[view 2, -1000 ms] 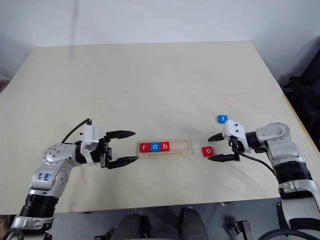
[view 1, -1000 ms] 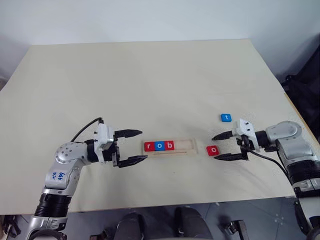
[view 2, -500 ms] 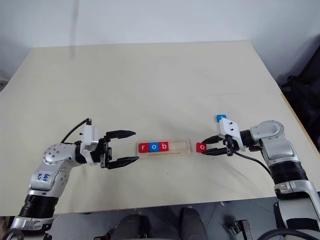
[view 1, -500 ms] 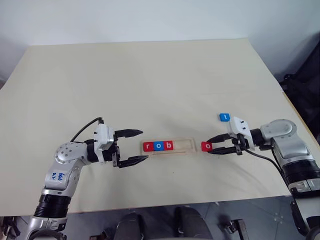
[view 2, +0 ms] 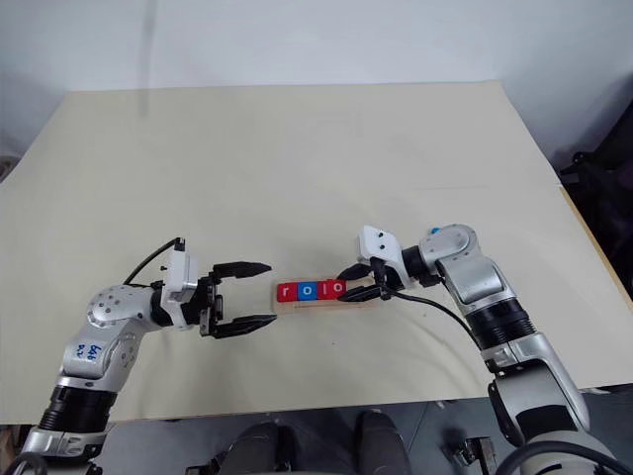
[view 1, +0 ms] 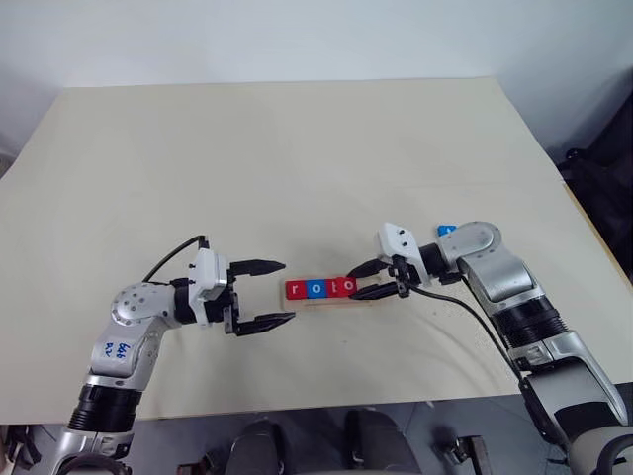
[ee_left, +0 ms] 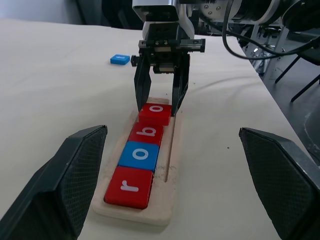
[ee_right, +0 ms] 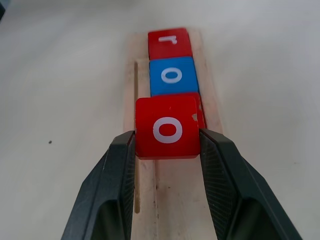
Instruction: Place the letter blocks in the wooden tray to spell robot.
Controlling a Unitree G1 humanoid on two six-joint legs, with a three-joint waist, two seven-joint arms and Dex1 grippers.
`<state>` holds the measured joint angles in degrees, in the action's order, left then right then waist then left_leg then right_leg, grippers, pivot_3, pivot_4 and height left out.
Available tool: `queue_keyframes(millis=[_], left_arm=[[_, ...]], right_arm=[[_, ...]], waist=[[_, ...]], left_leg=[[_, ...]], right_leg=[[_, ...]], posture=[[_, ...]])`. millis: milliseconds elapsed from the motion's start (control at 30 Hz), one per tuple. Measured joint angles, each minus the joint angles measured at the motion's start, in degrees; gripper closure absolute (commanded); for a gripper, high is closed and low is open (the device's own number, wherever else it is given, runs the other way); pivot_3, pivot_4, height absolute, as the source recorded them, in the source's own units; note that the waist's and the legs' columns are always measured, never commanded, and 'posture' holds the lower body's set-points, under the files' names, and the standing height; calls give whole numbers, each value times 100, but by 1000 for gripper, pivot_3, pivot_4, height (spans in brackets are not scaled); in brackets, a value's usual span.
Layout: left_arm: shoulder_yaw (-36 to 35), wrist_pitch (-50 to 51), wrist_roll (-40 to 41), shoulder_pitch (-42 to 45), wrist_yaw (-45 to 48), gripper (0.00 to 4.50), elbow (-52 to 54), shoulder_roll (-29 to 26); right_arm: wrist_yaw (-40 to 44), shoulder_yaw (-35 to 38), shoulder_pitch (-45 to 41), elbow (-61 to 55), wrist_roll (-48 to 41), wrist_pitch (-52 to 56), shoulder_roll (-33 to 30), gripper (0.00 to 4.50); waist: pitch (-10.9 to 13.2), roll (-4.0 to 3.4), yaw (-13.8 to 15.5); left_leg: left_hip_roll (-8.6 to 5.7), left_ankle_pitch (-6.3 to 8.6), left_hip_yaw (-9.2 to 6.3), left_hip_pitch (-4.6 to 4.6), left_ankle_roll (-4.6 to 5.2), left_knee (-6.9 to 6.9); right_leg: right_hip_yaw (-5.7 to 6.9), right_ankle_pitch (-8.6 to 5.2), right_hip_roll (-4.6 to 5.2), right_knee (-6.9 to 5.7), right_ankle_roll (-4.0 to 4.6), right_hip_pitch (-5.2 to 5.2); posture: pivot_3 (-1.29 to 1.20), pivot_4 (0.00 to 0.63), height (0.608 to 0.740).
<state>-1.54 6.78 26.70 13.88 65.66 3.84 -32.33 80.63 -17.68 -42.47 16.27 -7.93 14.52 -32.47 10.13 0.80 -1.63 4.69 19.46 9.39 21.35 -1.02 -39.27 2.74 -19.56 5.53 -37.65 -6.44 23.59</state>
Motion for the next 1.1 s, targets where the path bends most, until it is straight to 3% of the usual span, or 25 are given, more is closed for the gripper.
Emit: queue_keyframes(millis=[767,1033,1100], left_arm=[[-36,4,3,-96,-184,0,74,-6],[-35,2,3,-95,-190,0,74,5],[-34,2,3,-95,-190,0,74,10]], right_arm=[[78,2,-105,380,178,-220,-115,3037],[236,32,-130,283,76,-33,-152,295],[211,67,-124,235,62,-55,-152,34]], waist=[[0,0,-5],[0,0,-4],[0,0,-4]], left_leg=[[1,0,1,-1,0,0],[1,0,1,-2,0,0],[2,0,1,-1,0,0]], right_leg=[[0,0,-2,1,0,2],[-1,0,-1,1,1,2],[0,0,-2,1,1,2]], posture=[[0,150,740],[0,150,740],[0,150,740]])
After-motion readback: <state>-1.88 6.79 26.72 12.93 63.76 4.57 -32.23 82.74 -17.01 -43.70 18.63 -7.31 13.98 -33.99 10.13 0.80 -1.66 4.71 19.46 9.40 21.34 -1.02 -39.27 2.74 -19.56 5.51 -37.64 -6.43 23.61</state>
